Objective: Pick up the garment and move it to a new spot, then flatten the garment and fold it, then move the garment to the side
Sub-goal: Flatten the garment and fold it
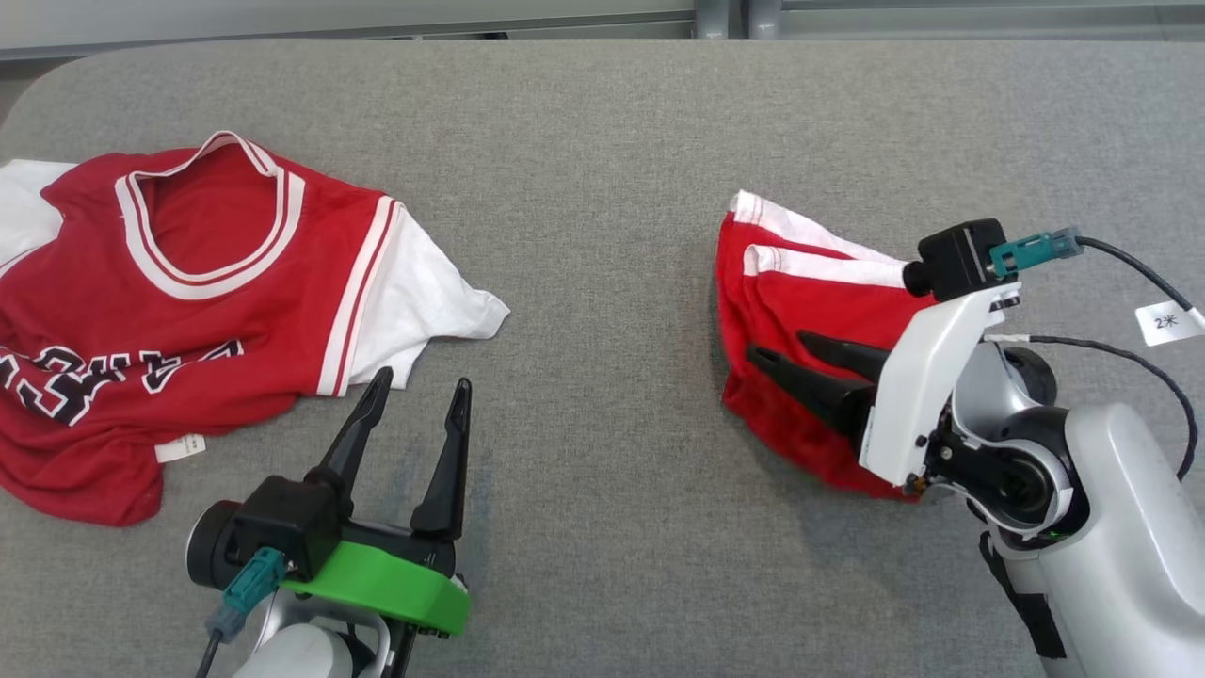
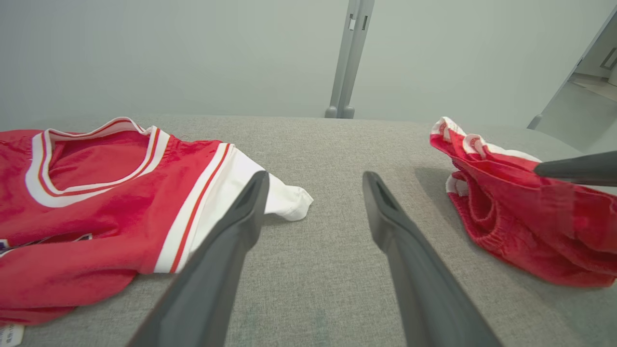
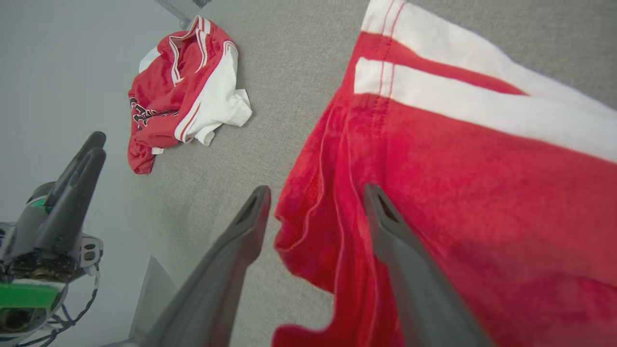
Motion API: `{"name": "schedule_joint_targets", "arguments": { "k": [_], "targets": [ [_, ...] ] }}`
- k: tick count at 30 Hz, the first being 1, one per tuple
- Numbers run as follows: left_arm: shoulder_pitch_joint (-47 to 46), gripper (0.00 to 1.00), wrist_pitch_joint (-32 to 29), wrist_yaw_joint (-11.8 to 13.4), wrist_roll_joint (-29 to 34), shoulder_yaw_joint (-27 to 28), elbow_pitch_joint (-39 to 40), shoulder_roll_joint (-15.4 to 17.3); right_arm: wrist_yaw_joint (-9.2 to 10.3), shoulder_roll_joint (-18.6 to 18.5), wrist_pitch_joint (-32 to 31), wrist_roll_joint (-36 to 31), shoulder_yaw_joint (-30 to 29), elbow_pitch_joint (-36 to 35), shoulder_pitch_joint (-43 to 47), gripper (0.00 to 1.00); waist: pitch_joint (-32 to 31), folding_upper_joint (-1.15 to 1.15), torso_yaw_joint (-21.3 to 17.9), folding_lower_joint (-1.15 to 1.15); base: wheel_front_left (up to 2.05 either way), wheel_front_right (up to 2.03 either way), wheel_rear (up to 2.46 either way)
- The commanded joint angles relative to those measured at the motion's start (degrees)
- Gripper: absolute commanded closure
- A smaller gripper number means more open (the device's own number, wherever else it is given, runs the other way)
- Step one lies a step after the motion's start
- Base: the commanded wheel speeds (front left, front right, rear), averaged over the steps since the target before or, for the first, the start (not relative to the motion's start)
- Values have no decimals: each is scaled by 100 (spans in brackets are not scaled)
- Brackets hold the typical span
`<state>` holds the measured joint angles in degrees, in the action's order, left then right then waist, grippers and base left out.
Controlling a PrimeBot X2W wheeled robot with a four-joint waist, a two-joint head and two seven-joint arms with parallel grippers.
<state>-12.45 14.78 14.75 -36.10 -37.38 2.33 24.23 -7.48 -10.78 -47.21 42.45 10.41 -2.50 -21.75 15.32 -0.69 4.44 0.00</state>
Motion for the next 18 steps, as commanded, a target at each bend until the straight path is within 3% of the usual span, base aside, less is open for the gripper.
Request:
{"name": "schedule_joint_targets", "arguments": {
  "k": [1, 8, 12, 18],
  "targets": [
    [-17, 0, 42, -1, 15, 20, -8, 12, -2, 8, 37, 52, 8, -33, -24, 0, -41, 69, -38, 0, 0, 0, 0],
    [144, 0, 37, 42, 19, 108, 26, 53, -2, -21, 389, 465, 6, -631, 344, 0, -232, 69, -154, 0, 0, 0, 0],
    [278, 0, 41, 104, 13, 191, 94, 94, -2, -345, 418, 495, -462, -864, 880, 0, -301, 69, -232, 0, 0, 0, 0],
    [368, 0, 45, 132, 85, 236, 216, 50, -3, -812, 375, 191, -1281, -528, 1489, 0, -220, 69, -225, 0, 0, 0, 0]
  ]
}}
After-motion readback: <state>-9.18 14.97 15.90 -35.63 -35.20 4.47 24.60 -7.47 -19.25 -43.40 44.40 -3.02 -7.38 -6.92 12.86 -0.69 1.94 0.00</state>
